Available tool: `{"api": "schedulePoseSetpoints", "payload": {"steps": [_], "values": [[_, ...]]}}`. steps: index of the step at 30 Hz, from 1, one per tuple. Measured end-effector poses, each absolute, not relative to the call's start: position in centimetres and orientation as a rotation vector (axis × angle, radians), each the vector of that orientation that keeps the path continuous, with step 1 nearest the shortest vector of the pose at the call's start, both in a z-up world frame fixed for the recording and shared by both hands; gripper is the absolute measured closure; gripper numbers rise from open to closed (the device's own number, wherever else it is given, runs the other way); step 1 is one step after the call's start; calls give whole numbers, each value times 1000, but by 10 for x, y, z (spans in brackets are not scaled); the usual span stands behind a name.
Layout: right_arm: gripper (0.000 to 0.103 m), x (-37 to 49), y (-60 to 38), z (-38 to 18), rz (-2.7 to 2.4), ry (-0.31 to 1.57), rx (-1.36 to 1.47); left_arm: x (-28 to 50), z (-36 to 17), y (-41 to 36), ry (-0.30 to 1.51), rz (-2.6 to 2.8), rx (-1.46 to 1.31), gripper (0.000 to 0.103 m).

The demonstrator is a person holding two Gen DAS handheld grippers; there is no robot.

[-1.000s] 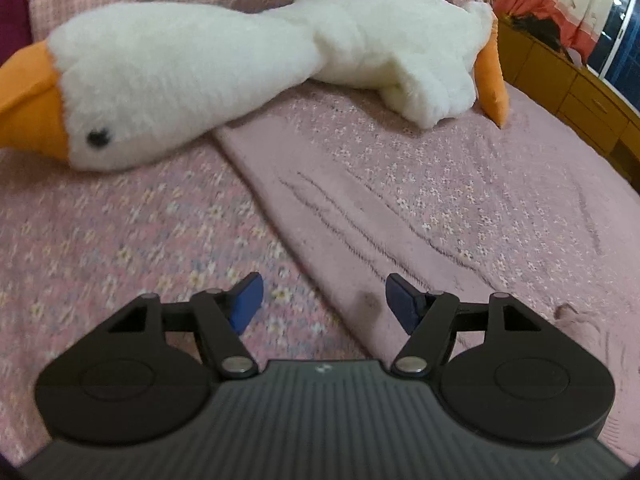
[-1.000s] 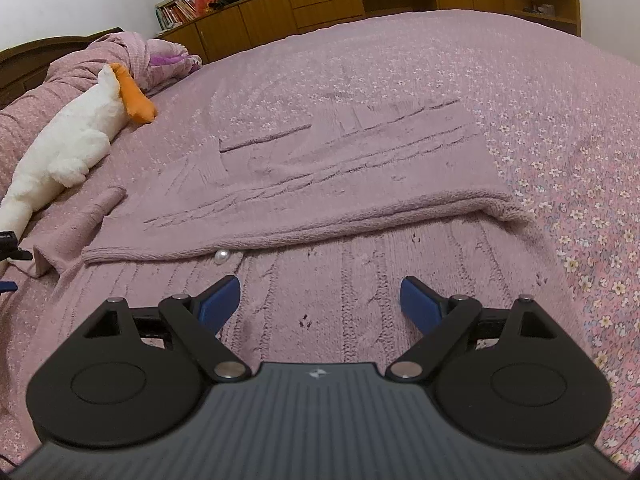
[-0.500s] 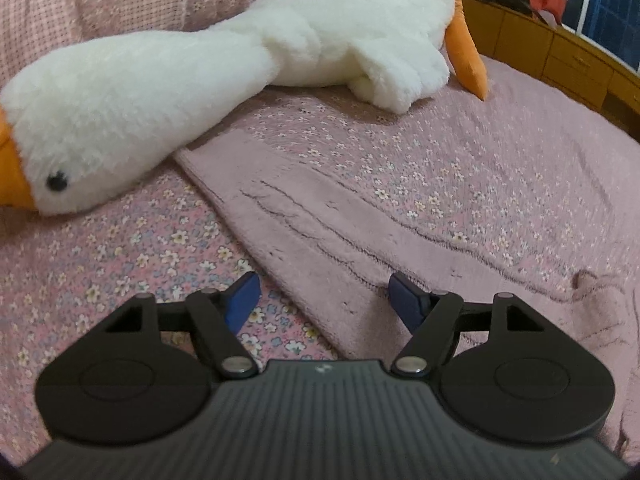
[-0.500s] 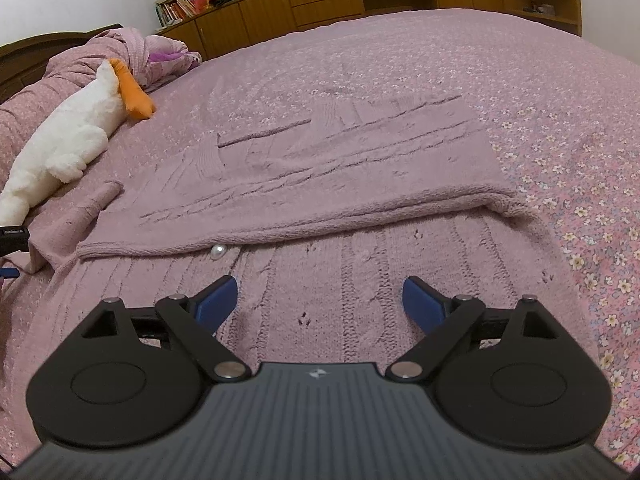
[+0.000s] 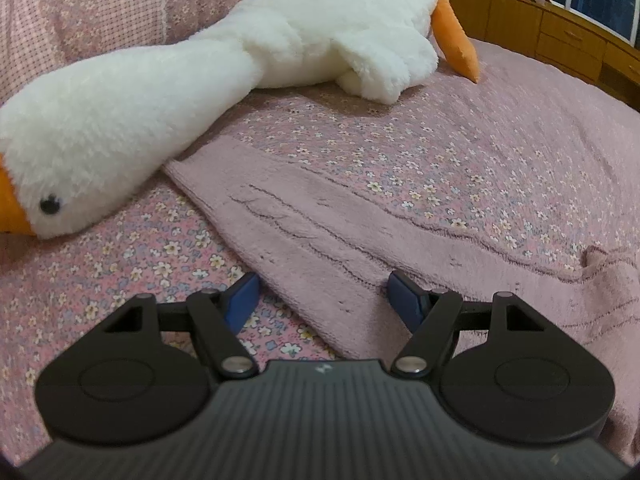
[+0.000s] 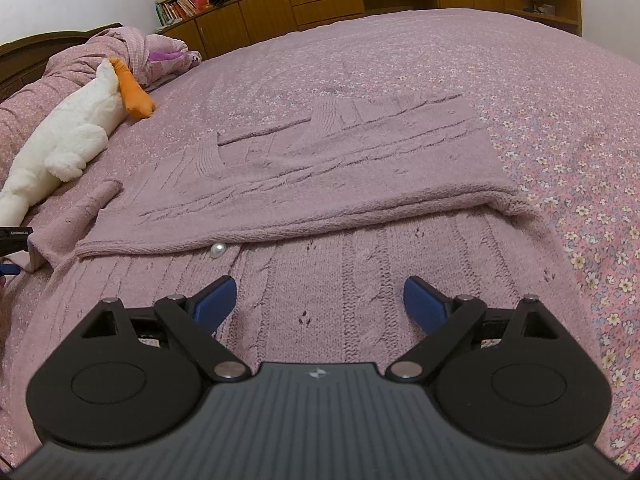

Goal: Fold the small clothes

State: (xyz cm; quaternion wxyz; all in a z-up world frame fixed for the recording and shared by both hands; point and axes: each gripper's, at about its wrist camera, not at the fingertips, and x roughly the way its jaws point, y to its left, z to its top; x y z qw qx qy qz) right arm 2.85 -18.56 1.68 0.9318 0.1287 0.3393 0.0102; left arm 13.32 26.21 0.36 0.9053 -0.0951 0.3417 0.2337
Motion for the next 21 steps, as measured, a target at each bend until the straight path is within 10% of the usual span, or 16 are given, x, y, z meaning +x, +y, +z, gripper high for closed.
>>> {"api": "schedulePoseSetpoints", "payload": {"steps": [8,16,21], "values": [[6,30,-183,15,19,695,256,137,3,262,713,489,-183,33],[6,30,-183,15,19,695,257,134,7,254,695,436,-191,87],[6,30,-183,15,17,699,267,125,15,257,651,435,-276,93]]}}
